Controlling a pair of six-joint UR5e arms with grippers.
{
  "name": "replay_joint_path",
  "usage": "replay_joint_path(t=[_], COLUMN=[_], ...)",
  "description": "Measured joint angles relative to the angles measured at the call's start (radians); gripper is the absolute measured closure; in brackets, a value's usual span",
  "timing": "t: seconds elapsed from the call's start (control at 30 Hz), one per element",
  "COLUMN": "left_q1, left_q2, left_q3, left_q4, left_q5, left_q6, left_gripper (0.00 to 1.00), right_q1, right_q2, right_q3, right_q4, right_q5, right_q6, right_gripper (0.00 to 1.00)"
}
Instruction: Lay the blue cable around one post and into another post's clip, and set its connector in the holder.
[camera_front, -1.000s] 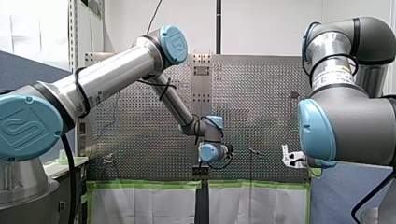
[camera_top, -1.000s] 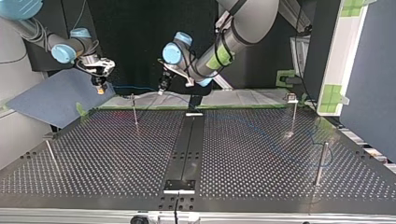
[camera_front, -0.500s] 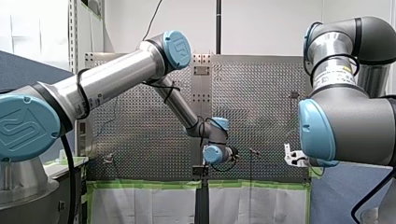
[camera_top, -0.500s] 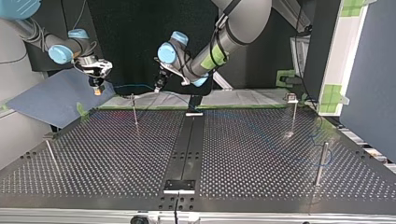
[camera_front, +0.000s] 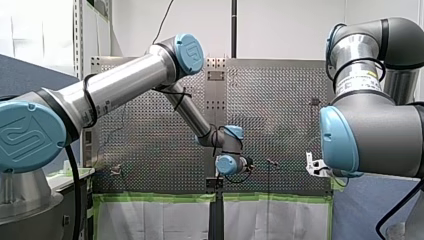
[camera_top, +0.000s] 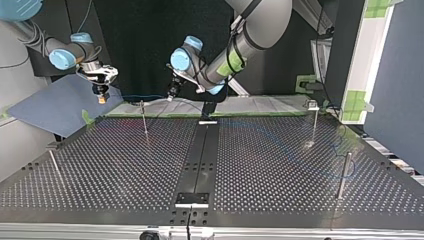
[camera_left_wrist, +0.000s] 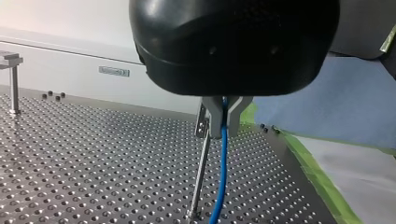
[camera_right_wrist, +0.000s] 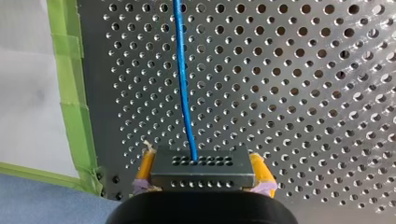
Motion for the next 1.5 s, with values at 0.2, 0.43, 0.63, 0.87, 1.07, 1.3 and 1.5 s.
replay_joint_path(t=[0.2, 0.43, 0.63, 0.87, 1.07, 1.3, 1.5], left_q1=[-0.001, 0.002, 0.001, 0.000, 0.004, 0.014, 0.016], left_q2=[0.000, -0.002, -0.035, -0.070, -0.072, -0.072, -0.072], left_q3=[0.001, 0.008, 0.040, 0.096, 0.109, 0.113, 0.125], left_q4=[-0.001, -0.001, -0.030, -0.068, -0.075, -0.074, -0.074], left_q5=[0.010, 0.018, 0.017, 0.024, 0.026, 0.038, 0.045], left_q6=[-0.001, -0.013, -0.006, -0.026, -0.035, -0.037, -0.033], left_gripper=[0.97, 0.97, 0.97, 0.97, 0.97, 0.97, 0.97], right_q1=[0.003, 0.002, 0.001, -0.001, -0.002, -0.004, -0.004], right_q2=[0.000, 0.000, 0.000, 0.000, 0.000, 0.000, 0.000], right_q3=[-0.003, -0.008, -0.013, -0.014, -0.014, -0.023, -0.030], right_q4=[-0.001, -0.001, 0.002, 0.000, -0.006, -0.002, 0.001], right_q5=[-0.002, -0.011, -0.014, -0.015, -0.018, -0.019, -0.019], right_q6=[0.002, 0.015, 0.018, 0.020, 0.024, 0.025, 0.024], right_gripper=[1.00, 1.00, 1.00, 1.00, 1.00, 1.00, 1.00])
